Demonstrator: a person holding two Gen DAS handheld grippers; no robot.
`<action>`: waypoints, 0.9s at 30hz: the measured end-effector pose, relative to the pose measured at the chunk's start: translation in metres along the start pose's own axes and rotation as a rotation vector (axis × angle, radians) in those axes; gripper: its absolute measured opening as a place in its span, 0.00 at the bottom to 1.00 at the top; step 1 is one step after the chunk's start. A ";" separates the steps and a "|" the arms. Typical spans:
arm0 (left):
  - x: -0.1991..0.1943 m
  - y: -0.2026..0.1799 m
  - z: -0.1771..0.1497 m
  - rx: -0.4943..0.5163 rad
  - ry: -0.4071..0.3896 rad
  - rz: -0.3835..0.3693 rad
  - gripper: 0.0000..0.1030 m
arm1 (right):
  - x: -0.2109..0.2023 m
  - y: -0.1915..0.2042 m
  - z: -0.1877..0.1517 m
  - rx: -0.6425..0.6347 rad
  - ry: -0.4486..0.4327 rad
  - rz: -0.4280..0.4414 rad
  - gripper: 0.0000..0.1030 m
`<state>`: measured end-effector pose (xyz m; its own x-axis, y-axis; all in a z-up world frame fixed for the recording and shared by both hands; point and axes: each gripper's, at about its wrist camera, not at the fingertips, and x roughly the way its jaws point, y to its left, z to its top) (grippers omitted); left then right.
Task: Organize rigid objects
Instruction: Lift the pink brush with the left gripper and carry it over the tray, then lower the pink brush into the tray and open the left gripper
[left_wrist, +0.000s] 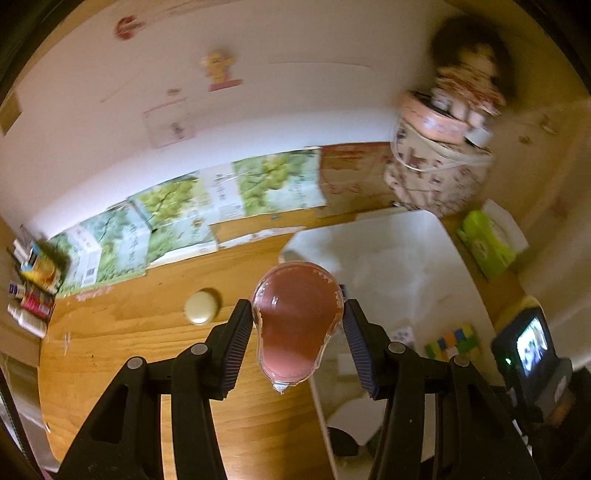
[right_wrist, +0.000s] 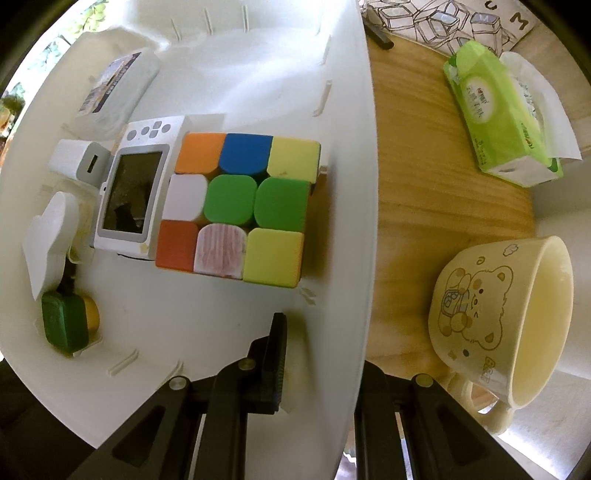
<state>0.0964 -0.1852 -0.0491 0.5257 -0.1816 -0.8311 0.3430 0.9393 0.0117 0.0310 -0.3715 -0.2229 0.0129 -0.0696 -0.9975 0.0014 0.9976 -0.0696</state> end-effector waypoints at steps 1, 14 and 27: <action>0.000 -0.005 -0.001 0.012 0.001 -0.006 0.52 | 0.000 0.000 -0.001 0.002 -0.005 0.000 0.16; 0.007 -0.061 -0.016 0.158 0.074 -0.097 0.53 | -0.006 0.001 -0.015 0.019 -0.043 -0.004 0.16; 0.014 -0.073 -0.025 0.200 0.124 -0.112 0.76 | -0.006 -0.003 -0.014 0.036 -0.043 -0.006 0.16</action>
<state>0.0594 -0.2496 -0.0755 0.3806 -0.2321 -0.8951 0.5471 0.8369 0.0156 0.0167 -0.3737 -0.2173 0.0556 -0.0765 -0.9955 0.0372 0.9965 -0.0745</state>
